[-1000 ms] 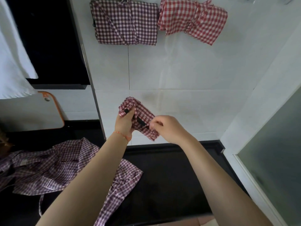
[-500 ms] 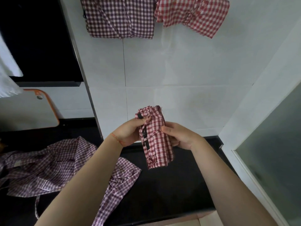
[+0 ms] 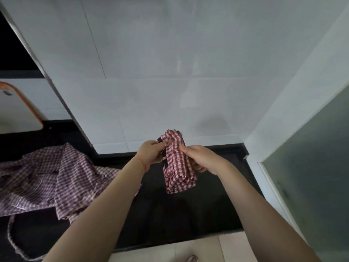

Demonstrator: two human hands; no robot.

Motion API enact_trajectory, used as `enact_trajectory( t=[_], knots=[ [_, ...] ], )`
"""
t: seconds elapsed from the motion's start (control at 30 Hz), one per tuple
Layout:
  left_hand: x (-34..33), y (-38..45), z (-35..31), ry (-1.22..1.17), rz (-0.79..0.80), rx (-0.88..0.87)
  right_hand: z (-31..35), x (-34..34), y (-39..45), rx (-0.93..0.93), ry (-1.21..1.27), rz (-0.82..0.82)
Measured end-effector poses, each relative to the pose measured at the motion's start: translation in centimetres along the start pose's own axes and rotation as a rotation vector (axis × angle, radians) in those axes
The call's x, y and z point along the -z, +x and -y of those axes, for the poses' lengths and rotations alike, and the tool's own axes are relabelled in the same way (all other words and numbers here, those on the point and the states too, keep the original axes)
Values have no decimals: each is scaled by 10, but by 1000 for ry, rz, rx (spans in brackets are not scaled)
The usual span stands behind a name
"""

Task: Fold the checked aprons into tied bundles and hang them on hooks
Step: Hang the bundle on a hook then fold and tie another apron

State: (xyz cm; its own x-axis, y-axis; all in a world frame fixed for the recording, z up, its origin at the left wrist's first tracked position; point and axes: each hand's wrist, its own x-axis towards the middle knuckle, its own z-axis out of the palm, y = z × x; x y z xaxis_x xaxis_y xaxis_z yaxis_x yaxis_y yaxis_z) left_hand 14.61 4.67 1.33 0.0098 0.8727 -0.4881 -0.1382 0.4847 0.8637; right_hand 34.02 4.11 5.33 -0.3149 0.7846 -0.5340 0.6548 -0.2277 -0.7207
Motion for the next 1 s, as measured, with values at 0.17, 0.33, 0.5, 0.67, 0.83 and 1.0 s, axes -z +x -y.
enact_trajectory(
  t=[0.17, 0.33, 0.5, 0.67, 0.83, 1.0],
  knots=[
    [-16, 34, 69, 208, -236, 27, -57, -14, 44, -3, 28, -79],
    [-37, 27, 117, 404, -130, -50, -104, -42, 74, -26, -9, -141],
    [-47, 35, 144, 650, -28, -86, -136, -54, 79, -25, -14, -117],
    [-49, 43, 150, 650, -39, -102, -142, -51, 77, -8, 9, -122],
    [-59, 47, 151, 562, -122, -74, -144, -53, 77, -66, 32, -53],
    [-62, 46, 155, 609, -125, -69, -152, -48, 72, -145, 143, 65]
  ],
)
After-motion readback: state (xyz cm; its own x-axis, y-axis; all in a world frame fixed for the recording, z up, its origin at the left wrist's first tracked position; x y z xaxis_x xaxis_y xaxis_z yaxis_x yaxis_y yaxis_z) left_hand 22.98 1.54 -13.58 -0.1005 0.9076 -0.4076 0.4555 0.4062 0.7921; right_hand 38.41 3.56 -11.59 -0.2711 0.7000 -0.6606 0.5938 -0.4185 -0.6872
